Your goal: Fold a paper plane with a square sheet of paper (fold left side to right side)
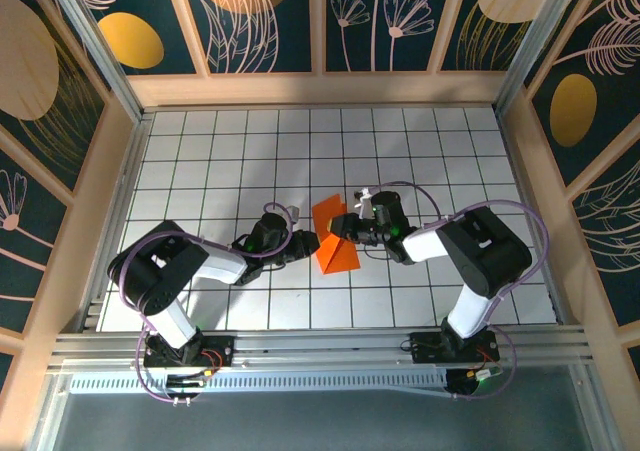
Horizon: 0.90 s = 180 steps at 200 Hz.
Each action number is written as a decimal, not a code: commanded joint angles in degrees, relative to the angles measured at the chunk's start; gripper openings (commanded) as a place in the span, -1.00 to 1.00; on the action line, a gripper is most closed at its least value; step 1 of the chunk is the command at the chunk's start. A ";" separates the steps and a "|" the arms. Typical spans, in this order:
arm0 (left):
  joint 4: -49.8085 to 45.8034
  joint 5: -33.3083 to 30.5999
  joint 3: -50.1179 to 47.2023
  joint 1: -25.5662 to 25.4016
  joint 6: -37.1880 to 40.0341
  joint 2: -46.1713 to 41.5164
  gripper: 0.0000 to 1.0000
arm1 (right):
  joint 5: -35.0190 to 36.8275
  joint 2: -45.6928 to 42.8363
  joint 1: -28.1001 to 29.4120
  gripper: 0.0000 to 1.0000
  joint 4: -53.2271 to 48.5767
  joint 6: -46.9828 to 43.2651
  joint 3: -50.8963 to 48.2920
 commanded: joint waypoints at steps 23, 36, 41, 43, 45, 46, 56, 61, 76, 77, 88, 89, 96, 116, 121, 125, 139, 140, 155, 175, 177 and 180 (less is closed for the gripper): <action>-4.95 -5.00 -1.53 0.29 2.23 -7.28 -0.52 | 2.35 -2.46 0.53 -0.83 -1.82 -2.41 1.58; -6.73 -6.26 -2.20 0.29 2.40 -10.44 -0.42 | 3.19 -3.99 0.44 -0.93 -2.05 -3.27 1.56; -7.41 -6.67 -2.41 0.32 2.42 -11.83 -0.37 | 3.42 -4.63 0.32 -0.97 -2.10 -3.54 1.57; -7.79 -6.87 -2.47 0.35 2.46 -12.35 -0.36 | 3.50 -4.90 0.27 -0.99 -2.19 -3.68 1.57; -8.13 -6.98 -2.51 0.29 2.55 -12.93 -0.35 | 3.58 -5.21 0.23 -1.00 -2.21 -3.84 1.56; -8.39 -7.06 -2.52 0.28 2.54 -13.19 -0.34 | 3.59 -5.34 0.15 -1.00 -2.21 -3.87 1.56; -10.86 -7.91 -2.37 0.28 2.99 -15.94 -0.24 | 3.65 -6.99 -0.32 -1.00 -1.91 -4.16 1.43; -12.07 -8.46 -2.20 0.29 3.17 -17.33 -0.18 | 3.55 -7.93 -0.53 -1.00 -1.64 -4.25 1.29; -15.48 -10.16 -2.08 0.28 3.30 -21.75 0.07 | 3.11 -11.29 -1.07 -1.00 -1.00 -4.29 0.71; -15.58 -10.23 -2.08 0.28 3.27 -22.04 0.09 | 3.10 -11.45 -1.11 -1.00 -0.99 -4.27 0.70; -17.00 -11.12 -2.15 0.29 2.98 -25.69 0.26 | 2.58 -14.73 -3.35 -1.00 -1.05 -4.35 0.43; -17.09 -11.20 -2.16 0.32 2.97 -25.99 0.28 | 2.53 -15.02 -3.53 -1.00 -1.06 -4.35 0.47; -17.21 -11.35 -2.30 0.29 2.80 -28.26 0.39 | 2.09 -17.13 -4.27 -1.00 -1.30 -4.47 0.34; -15.27 -9.80 -2.70 0.28 2.97 -34.04 0.65 | 0.86 -23.34 -7.12 -1.00 -2.61 -4.60 0.44; -14.45 -9.04 -2.62 0.29 3.21 -35.07 0.70 | 0.51 -24.79 -7.96 -1.00 -3.12 -4.66 0.55; -13.62 -8.34 -2.61 0.28 3.35 -35.89 0.73 | 0.18 -25.76 -8.59 -1.00 -3.52 -4.54 0.68; -9.59 -5.47 -2.61 0.29 3.03 -38.01 0.83 | -1.39 -29.43 -10.72 -1.00 -4.16 -3.88 1.03; -9.30 -5.25 -2.66 0.28 2.91 -38.08 0.84 | -1.53 -29.66 -10.86 -1.00 -4.16 -3.84 1.03; -2.97 -2.26 -3.00 0.27 1.21 -39.09 0.96 | -3.71 -32.75 -12.27 -1.00 -3.68 -2.70 1.39; 4.71 2.02 -2.20 0.28 -1.63 -37.66 0.97 | -6.29 -35.51 -12.93 -1.00 -3.58 -0.71 2.19; 5.12 2.58 -1.98 0.27 -1.88 -37.32 0.98 | -6.49 -35.63 -12.96 -1.00 -3.61 -0.51 2.29; 5.82 3.36 -1.58 0.27 -2.13 -36.81 0.98 | -6.84 -35.91 -12.94 -1.00 -3.69 -0.16 2.41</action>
